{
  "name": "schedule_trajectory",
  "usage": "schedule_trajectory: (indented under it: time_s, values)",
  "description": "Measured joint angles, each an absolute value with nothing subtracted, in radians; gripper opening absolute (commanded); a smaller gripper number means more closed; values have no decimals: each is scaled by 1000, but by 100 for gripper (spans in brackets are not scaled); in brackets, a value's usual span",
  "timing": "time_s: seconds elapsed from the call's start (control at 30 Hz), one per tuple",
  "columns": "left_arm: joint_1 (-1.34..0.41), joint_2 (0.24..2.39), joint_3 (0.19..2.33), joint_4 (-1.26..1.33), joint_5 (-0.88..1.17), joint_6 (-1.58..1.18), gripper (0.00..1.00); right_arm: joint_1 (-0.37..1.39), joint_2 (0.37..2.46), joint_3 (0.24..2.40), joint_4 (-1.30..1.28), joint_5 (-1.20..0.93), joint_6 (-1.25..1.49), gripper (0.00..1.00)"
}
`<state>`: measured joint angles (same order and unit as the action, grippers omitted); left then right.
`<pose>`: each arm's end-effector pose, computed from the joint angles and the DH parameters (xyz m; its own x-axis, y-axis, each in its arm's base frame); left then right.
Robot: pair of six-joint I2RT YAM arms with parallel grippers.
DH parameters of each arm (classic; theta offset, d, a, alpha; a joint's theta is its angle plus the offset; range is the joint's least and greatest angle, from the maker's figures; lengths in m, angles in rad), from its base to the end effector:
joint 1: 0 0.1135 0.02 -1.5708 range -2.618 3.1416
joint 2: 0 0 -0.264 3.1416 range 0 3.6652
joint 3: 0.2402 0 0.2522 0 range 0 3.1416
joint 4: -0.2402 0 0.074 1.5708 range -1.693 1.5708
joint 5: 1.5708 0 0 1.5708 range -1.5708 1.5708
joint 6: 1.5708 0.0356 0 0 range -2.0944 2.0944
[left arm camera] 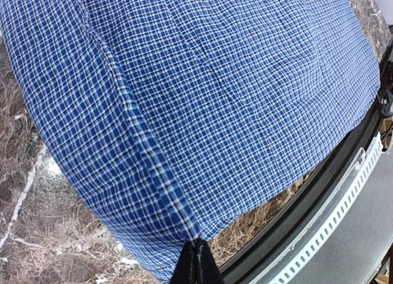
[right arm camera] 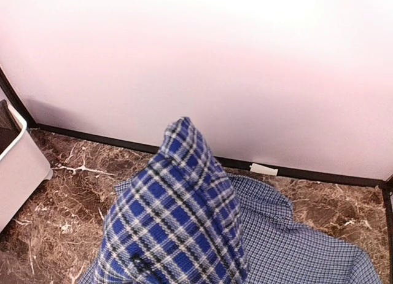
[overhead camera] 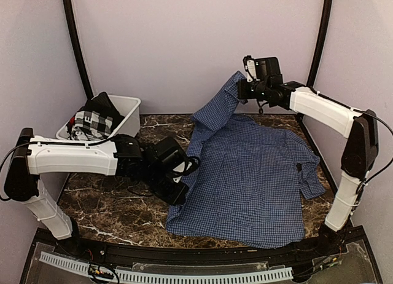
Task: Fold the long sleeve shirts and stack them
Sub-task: Fold the flattened shirt at the center of the board.
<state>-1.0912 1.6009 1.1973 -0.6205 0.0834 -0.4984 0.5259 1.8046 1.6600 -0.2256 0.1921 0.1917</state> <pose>0.1513 -0.2974 0.2428 -0.7784 0.4642 -0.4226 0.6057 0.7324 -0.3110 0.3786 0.2119 0.3550 -0.3717 0.0005 -0.9283 -0.2730 0.9557 0.1098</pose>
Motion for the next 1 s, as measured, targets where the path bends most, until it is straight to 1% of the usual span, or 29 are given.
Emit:
schedule_trajectory:
  time_s: [0.27, 0.5, 0.73, 1.0]
  values:
    - [-1091, 1599, 1209, -625, 160, -475, 0, 510, 1805, 1749, -225, 253, 165, 0]
    - [-1091, 1595, 1241, -620, 245, -448, 0, 499, 1803, 1738, -224, 335, 162, 0]
    - [-1091, 1636, 1279, -587, 355, -418, 0, 485, 1753, 1578, -228, 414, 168, 0]
    - [-1091, 1746, 1280, -572, 457, -387, 0, 479, 1608, 1406, -223, 459, 200, 0]
